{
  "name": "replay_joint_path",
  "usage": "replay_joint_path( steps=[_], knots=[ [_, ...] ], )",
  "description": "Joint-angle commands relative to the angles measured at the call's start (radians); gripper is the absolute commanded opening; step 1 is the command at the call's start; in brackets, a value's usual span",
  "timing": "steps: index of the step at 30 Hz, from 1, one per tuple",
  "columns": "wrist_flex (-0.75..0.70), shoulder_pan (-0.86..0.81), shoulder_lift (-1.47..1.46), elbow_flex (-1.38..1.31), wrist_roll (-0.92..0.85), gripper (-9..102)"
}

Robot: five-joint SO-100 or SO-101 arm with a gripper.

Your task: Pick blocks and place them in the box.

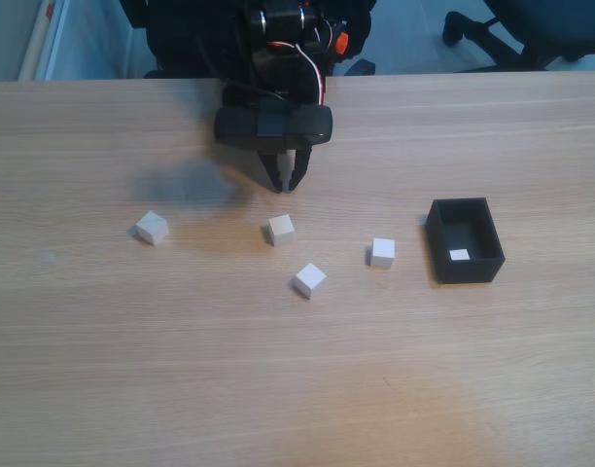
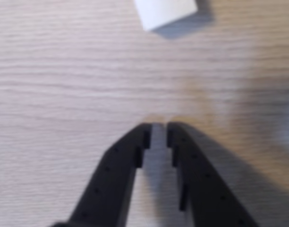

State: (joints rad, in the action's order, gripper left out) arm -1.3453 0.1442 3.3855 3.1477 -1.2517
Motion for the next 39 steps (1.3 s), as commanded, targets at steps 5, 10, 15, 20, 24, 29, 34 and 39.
replay_joint_path(
  steps=[5,10,15,20,24,29,34,39],
  knots=[
    [-0.049,-0.026,0.026,0.063,0.029,0],
    [-0.049,-0.028,0.026,0.063,0.031,0],
    [-0.049,-0.028,0.026,0.063,0.028,0],
    [-0.049,-0.051,0.026,0.058,0.023,0],
    [-0.072,-0.074,0.025,0.028,-0.025,0],
    [-0.1,-0.026,0.008,-0.061,-0.041,3],
    [-0.018,0.037,-0.137,-0.153,-0.012,7],
    [0.097,0.103,-0.367,-0.299,0.054,10]
  ],
)
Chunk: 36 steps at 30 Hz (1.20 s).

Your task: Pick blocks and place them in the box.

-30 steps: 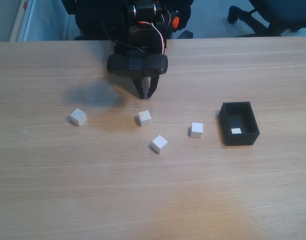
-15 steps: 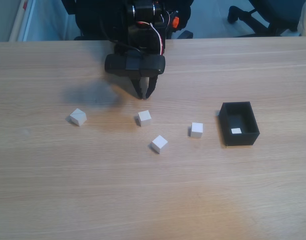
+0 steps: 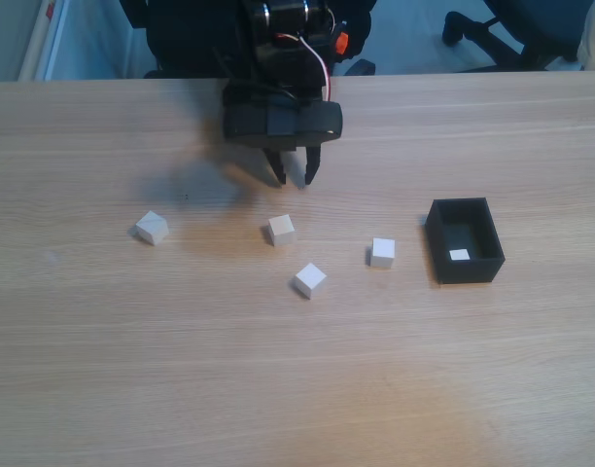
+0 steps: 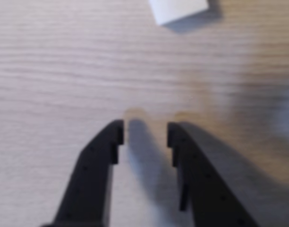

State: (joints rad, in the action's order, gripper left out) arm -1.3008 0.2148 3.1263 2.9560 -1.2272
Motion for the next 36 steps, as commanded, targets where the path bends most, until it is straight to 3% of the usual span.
replay_joint_path(
  steps=[1,20,36],
  knots=[
    [0.074,0.046,-0.153,-0.14,0.04,10],
    [0.379,0.198,-0.769,-0.581,0.213,13],
    [0.428,0.225,-1.126,-0.834,0.288,18]
  ],
)
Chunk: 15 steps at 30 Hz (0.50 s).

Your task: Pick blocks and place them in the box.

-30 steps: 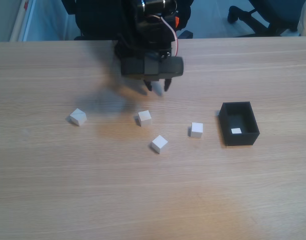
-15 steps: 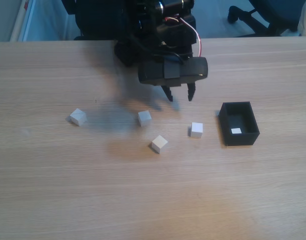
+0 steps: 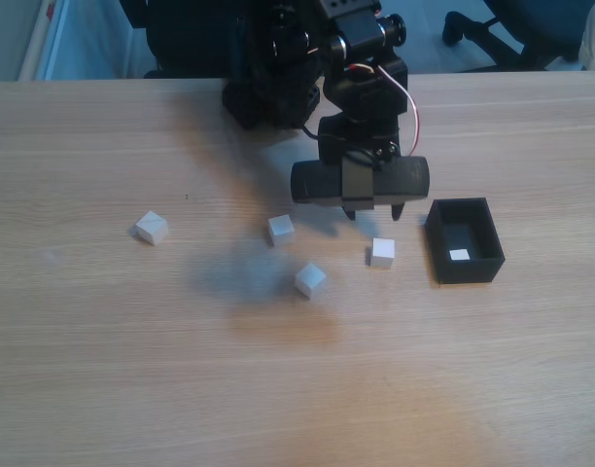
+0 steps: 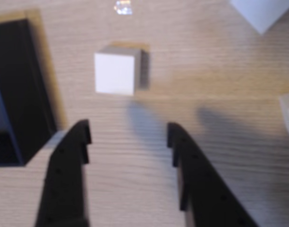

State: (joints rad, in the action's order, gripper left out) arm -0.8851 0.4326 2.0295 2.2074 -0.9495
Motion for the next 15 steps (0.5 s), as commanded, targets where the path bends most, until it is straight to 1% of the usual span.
replay_joint_path(
  steps=[1,6,15],
  knots=[
    [0.012,0.009,-0.046,-0.101,0.015,18],
    [0.015,0.017,-0.118,-0.155,0.018,20],
    [0.041,0.021,-0.199,-0.167,0.04,21]
  ],
)
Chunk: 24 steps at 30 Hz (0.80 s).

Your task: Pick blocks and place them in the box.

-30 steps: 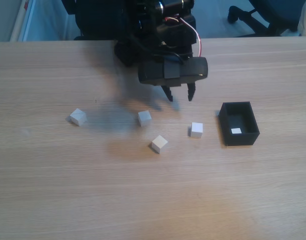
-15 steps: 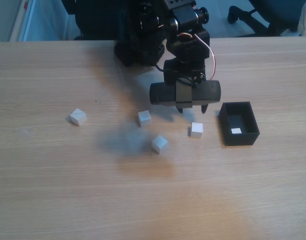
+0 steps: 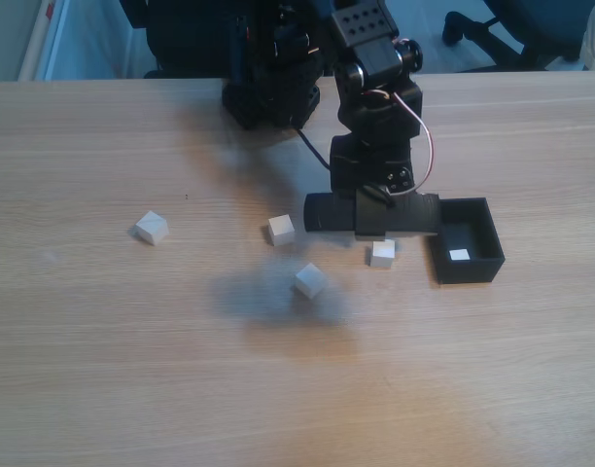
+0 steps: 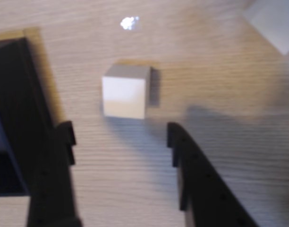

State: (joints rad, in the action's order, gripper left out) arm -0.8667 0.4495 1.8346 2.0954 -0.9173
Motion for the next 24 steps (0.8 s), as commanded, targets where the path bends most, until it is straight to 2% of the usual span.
replay_joint_path(
  steps=[1,17,24],
  knots=[
    [0.032,0.006,-0.012,-0.055,0.011,21],
    [0.147,-0.023,-0.127,-0.043,-0.008,21],
    [0.153,-0.021,-0.15,-0.032,0.008,14]
  ],
)
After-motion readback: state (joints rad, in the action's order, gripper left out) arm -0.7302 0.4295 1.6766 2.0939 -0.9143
